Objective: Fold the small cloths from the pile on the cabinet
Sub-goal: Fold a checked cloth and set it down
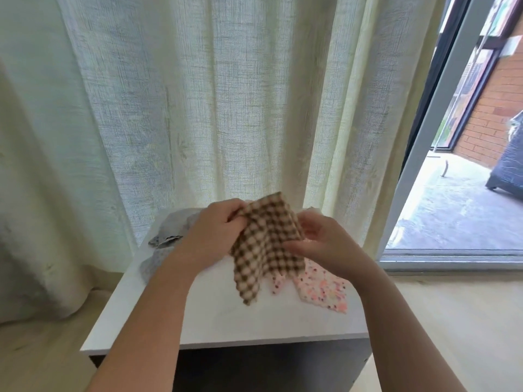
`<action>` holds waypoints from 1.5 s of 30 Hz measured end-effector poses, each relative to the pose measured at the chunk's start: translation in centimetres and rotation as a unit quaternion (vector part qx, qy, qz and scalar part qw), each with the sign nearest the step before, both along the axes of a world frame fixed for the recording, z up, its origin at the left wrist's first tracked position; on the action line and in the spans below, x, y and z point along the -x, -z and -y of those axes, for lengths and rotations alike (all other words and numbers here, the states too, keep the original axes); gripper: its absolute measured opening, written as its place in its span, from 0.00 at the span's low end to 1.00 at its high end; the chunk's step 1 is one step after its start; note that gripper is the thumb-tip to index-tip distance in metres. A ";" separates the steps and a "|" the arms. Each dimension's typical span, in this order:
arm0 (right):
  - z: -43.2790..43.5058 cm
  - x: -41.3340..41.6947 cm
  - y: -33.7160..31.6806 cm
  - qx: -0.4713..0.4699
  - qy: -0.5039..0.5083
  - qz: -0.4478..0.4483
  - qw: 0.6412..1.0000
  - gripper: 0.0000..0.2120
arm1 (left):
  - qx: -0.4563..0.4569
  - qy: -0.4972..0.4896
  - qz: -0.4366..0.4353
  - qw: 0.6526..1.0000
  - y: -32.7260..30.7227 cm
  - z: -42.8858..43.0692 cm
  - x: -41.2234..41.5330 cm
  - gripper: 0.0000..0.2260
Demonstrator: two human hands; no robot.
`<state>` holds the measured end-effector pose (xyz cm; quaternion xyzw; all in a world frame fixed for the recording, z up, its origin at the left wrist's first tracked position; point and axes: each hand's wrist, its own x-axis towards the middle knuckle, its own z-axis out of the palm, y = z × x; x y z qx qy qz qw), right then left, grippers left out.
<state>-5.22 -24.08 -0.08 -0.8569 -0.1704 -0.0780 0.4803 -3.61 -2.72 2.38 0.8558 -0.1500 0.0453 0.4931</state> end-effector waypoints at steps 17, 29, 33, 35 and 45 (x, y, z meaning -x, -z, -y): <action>-0.5 0.2 -0.4 -0.080 0.052 0.052 0.994 0.04 | -0.043 0.050 0.101 0.993 -0.1 0.2 0.6 0.15; -0.6 0.3 -0.4 -0.084 0.095 0.050 0.991 0.06 | -0.189 -0.002 0.164 0.968 0.4 1.1 1.0 0.03; -0.6 0.6 -0.8 -0.067 0.045 0.066 0.995 0.04 | -0.194 0.006 0.182 0.964 0.1 1.0 1.0 0.07; -0.6 0.7 -1.0 -0.019 0.028 0.064 0.997 0.04 | -0.188 0.018 0.179 0.965 0.0 1.1 1.1 0.09; -0.7 0.7 -0.7 -0.014 0.055 0.050 0.997 0.03 | -0.173 0.044 0.177 0.968 0.2 0.6 0.7 0.10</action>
